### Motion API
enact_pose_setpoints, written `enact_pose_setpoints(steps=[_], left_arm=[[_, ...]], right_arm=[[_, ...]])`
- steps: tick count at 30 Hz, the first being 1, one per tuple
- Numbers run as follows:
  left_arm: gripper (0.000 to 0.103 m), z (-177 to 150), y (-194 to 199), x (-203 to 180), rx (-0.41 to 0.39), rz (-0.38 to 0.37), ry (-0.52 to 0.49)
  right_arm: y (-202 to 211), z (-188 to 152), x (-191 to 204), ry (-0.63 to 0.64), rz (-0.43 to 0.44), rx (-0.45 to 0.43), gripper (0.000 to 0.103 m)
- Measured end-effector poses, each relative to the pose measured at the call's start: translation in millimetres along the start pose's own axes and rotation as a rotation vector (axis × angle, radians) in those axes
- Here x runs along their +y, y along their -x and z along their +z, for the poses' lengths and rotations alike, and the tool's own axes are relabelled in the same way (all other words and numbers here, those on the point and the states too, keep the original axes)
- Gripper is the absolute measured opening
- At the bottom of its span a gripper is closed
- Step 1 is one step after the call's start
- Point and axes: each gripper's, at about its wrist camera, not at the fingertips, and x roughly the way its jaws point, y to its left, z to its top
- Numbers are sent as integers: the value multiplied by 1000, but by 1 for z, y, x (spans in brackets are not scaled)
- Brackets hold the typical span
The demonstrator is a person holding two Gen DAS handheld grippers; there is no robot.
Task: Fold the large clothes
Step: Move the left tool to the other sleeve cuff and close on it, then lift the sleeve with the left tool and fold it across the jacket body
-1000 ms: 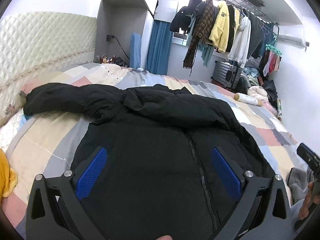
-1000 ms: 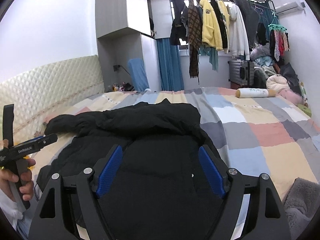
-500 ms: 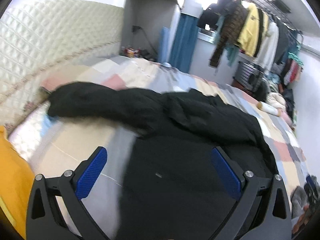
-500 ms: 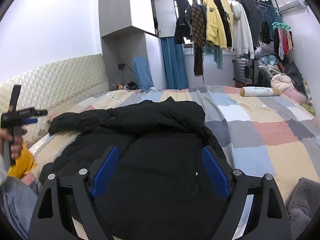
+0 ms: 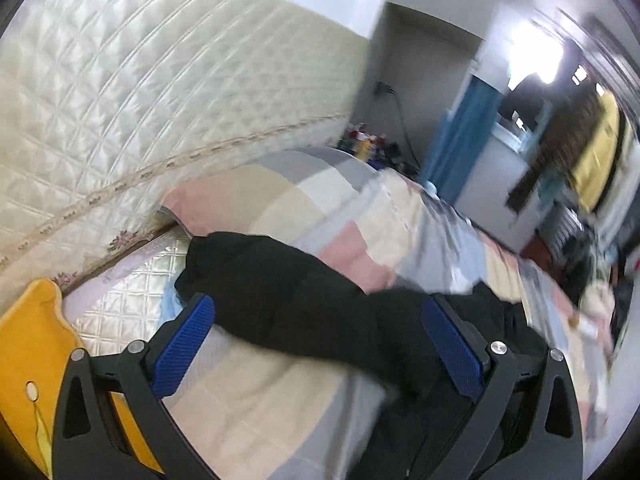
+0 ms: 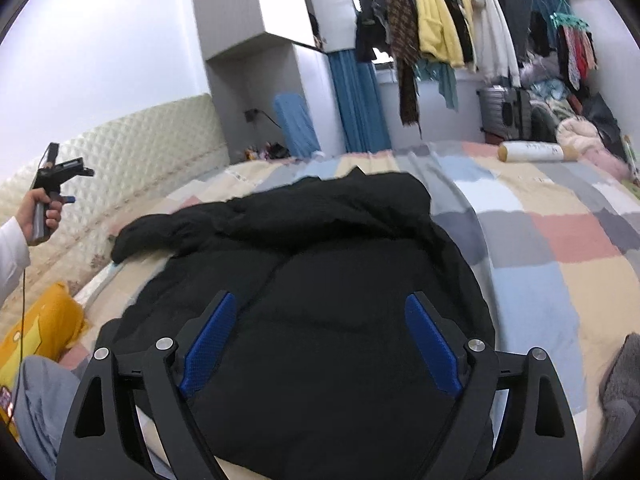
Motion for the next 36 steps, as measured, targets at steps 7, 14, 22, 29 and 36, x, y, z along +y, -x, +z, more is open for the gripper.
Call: enact_pose_setpoints(steps=[7,14,22,29,36], left_arm=[[102,4,-80,86,61,-11,211],[102,-39,-167,154,164,-26,384],[102,-79,-228,190,176,-165,586],[74,-80,-235,176,126,-161,582],[17,-54,-203,158,112,-64,428]], right_arm=[[-21,5,12,-24,-71,43,99],[-55,7,46,22,-105,100,99],[-90,0,35,-53,-137,214,99],[-88,4,35,-24,-244,175,99],[-79,5,34,-25,-216,163,99]])
